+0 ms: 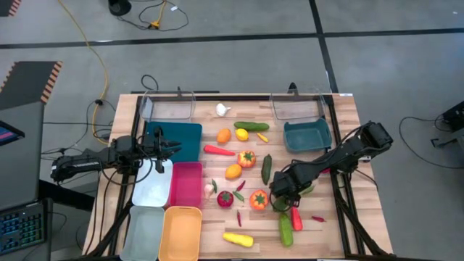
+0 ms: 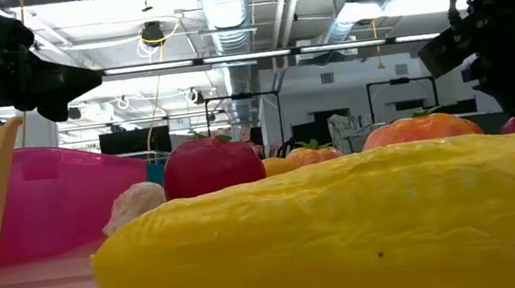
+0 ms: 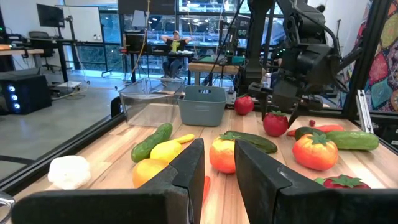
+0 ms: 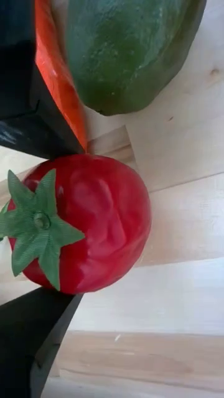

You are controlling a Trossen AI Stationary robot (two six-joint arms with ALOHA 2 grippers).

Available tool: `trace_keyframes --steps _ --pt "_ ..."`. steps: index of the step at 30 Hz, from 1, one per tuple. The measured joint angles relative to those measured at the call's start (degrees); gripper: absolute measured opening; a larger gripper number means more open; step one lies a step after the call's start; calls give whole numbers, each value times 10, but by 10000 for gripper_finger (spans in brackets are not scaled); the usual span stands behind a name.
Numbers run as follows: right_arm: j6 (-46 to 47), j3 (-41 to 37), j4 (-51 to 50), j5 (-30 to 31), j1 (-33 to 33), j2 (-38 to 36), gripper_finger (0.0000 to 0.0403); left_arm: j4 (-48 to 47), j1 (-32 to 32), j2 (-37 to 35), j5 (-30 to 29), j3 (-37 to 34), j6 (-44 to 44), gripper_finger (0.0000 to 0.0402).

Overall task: Sort produce into baskets
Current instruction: Put the middle red tomato into the right transparent bin

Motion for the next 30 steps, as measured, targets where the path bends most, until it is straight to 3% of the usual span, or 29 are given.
trace_keyframes --steps 10,18,25,30 --pt "0 3 -6 -6 -5 -3 309 0 0 0 0 0 0 76" --pt "-72 104 -108 -11 -49 -3 309 0 0 0 0 0 0 76" --pt "-155 210 -208 84 -113 -4 309 0 0 0 0 0 0 76" --pt "-236 238 -212 123 -189 -16 310 0 0 0 0 0 0 76"
